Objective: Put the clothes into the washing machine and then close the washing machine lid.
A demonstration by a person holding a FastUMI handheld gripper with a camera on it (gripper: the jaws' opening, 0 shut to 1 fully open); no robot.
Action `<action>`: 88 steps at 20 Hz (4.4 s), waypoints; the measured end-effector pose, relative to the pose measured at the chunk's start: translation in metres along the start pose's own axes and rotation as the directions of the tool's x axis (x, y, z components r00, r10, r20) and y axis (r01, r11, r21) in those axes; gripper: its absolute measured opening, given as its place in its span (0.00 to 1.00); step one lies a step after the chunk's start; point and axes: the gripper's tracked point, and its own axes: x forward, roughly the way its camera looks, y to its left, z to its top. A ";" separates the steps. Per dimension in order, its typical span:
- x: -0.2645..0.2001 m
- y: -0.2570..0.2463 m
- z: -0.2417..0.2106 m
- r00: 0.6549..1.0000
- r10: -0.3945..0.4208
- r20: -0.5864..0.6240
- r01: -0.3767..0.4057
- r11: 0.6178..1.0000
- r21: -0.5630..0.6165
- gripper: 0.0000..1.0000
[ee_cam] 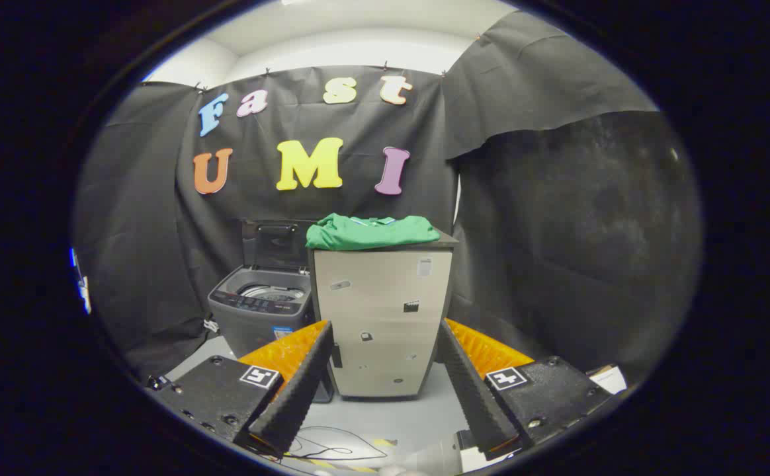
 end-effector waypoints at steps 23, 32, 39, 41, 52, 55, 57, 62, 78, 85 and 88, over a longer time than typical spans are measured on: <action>0.035 -0.003 0.083 0.999 -0.041 0.036 0.040 0.999 0.017 0.99; 0.136 -0.003 0.194 0.999 -0.012 0.045 0.011 1.000 0.028 0.99; 0.254 0.010 0.270 0.999 0.041 0.025 -0.042 0.999 0.034 0.99; 0.287 0.016 0.280 0.998 0.066 -0.012 -0.066 0.997 0.044 0.99; 0.451 0.036 0.247 0.947 0.097 -0.305 -0.102 0.995 0.000 0.99; 0.480 0.039 0.214 0.910 0.097 -0.402 -0.114 0.993 -0.019 0.99; 0.496 0.037 0.187 0.879 0.087 -0.469 -0.114 0.993 -0.028 0.99; 0.511 0.036 0.151 0.838 0.077 -0.540 -0.114 0.993 -0.037 0.99; 0.509 0.028 0.153 0.838 -0.033 -0.545 -0.033 0.993 -0.110 0.09; 0.481 0.055 0.167 0.879 0.066 -0.472 -0.052 0.998 0.043 0.05; 0.462 0.070 0.203 0.917 0.106 -0.385 -0.078 0.993 0.089 0.05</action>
